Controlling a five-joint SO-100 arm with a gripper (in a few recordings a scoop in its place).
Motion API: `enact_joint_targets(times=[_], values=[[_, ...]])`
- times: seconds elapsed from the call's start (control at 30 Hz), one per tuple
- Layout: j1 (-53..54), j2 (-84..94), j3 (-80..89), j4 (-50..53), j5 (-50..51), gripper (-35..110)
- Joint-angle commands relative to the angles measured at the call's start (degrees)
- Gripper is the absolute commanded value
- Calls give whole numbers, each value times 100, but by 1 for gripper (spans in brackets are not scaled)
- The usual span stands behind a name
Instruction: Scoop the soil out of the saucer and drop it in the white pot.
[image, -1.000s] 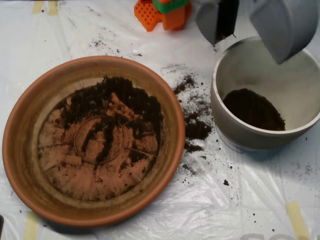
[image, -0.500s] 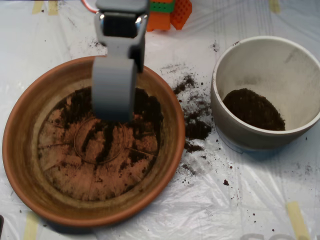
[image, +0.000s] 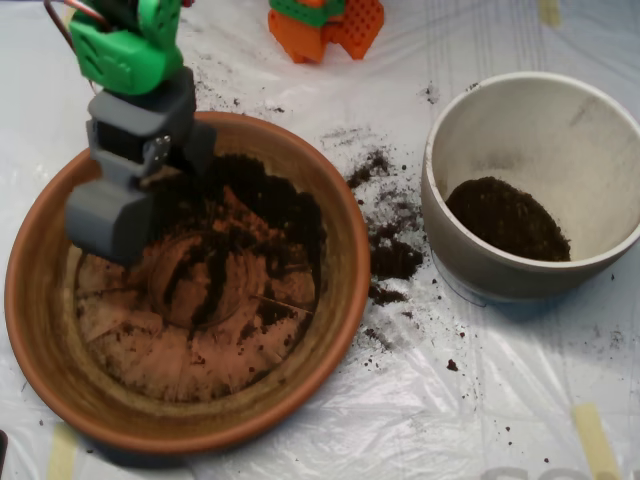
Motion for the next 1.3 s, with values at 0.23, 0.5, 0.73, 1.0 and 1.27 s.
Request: enact_joint_targets(times=[0.23,0.5,0.73,1.0,1.27], values=[[721,-782,167,-817,589,32],[457,-255,835,-1099,694,33],[439,-800,360,-967,686,24],[501,-835,343,-896,545,10],[105,-220,1072,-1055,545,2]])
